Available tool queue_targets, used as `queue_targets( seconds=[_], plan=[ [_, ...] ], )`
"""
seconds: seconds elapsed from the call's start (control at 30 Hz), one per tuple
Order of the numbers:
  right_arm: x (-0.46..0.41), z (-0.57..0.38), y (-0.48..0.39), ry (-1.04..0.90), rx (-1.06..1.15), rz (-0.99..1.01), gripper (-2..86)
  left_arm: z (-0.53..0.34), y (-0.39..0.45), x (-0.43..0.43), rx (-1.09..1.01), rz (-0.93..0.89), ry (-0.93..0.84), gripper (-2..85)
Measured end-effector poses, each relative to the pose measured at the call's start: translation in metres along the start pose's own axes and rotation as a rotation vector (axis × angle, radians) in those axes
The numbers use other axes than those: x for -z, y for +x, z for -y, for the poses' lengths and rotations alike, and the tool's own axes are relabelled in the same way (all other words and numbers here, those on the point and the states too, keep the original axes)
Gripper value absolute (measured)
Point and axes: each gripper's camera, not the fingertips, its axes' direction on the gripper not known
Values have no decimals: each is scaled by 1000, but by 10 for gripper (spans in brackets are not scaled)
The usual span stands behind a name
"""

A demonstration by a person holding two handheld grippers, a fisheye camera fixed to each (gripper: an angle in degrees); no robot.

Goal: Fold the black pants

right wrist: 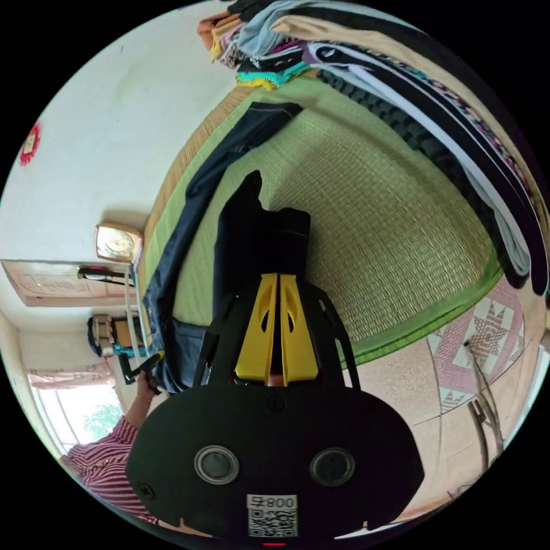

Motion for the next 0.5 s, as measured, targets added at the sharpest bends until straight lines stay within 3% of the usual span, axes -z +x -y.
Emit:
queue_targets(
  seconds=[0.23, 0.33, 0.5],
  plan=[
    [-24, 16, -21, -29, 65, -152, 0, -7, 7, 46, 101, 72, 83, 0],
    [-21, 13, -19, -12, 52, -214, 0, -10, 11, 72, 150, 206, 117, -1],
    [-16, 3, -3, 25, -18, -193, -1, -25, 17, 107, 209, 194, 140, -1]
  ],
)
